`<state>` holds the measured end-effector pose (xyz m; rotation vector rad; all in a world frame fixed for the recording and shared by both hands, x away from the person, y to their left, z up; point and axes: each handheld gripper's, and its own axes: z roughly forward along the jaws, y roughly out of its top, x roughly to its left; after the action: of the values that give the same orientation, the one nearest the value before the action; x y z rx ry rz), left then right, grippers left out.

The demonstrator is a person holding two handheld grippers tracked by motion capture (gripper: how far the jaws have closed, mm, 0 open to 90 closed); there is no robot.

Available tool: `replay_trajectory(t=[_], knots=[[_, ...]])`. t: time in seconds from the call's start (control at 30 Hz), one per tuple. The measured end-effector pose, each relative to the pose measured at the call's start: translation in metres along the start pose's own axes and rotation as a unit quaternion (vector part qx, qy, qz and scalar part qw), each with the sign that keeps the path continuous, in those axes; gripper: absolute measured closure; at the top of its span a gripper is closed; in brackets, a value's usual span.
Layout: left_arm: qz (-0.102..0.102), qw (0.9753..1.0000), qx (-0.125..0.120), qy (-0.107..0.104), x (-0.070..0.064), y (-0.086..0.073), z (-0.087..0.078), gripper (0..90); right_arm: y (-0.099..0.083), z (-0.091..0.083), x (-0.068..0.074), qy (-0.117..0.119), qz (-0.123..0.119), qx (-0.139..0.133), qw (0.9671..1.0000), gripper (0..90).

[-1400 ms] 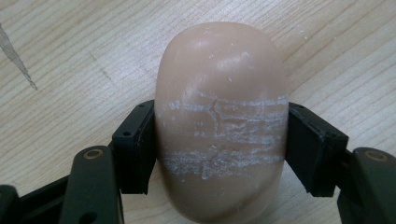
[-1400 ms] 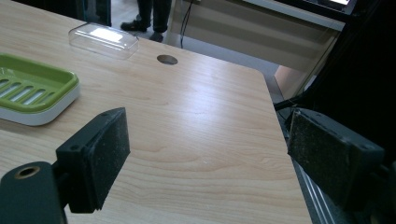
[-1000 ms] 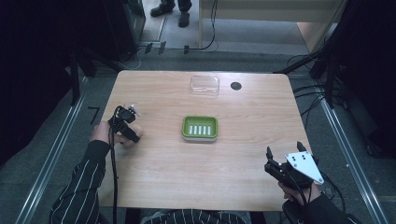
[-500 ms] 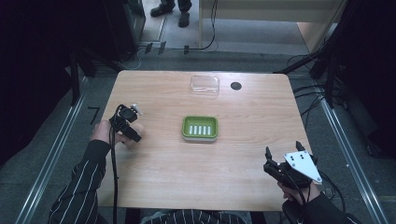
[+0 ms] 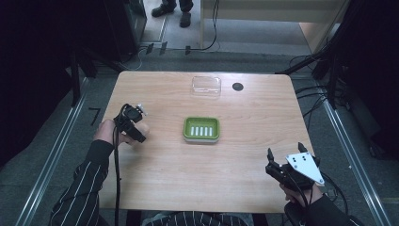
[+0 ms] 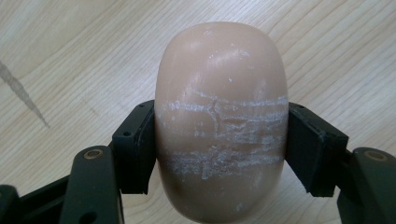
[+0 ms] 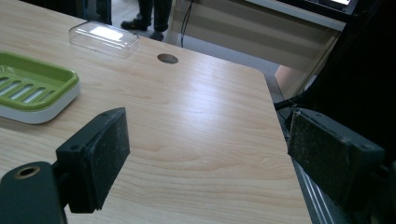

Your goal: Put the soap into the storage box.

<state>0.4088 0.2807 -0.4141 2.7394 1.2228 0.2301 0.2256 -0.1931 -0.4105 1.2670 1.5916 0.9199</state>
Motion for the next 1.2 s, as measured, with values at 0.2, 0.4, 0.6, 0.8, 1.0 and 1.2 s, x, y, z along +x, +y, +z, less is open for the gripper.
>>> replay_trajectory(t=[0.2, 0.4, 0.6, 0.8, 1.0, 1.2], knots=[[0.017, 0.9998, -0.008, -0.004, -0.007, 0.008, -0.006, 33.5, 0.0, 0.0, 0.0, 0.0, 0.0, 0.001, 1.0, 13.6], [0.031, 0.9994, -0.013, -0.003, -0.014, 0.017, -0.008, 33.5, 0.0, 0.0, 0.0, -0.002, 0.001, 0.001, 1.0, 13.6], [0.042, 0.999, -0.015, -0.005, -0.018, 0.025, -0.011, 33.6, -0.001, 0.002, -0.002, -0.002, -0.001, 0.005, 1.0, 13.6], [0.06, 0.998, -0.02, -0.005, -0.021, 0.035, -0.013, 33.6, -0.003, -0.001, -0.003, -0.005, -0.001, 0.008, 1.0, 13.6], [0.079, 0.9967, -0.02, -0.009, -0.025, 0.044, -0.014, 33.6, -0.004, -0.004, -0.005, -0.01, 0.002, 0.008, 0.9999, 13.6], [0.09, 0.9956, -0.025, -0.01, -0.031, 0.053, -0.014, 33.6, -0.004, -0.006, -0.006, -0.012, 0.005, 0.008, 0.9999, 13.6]])
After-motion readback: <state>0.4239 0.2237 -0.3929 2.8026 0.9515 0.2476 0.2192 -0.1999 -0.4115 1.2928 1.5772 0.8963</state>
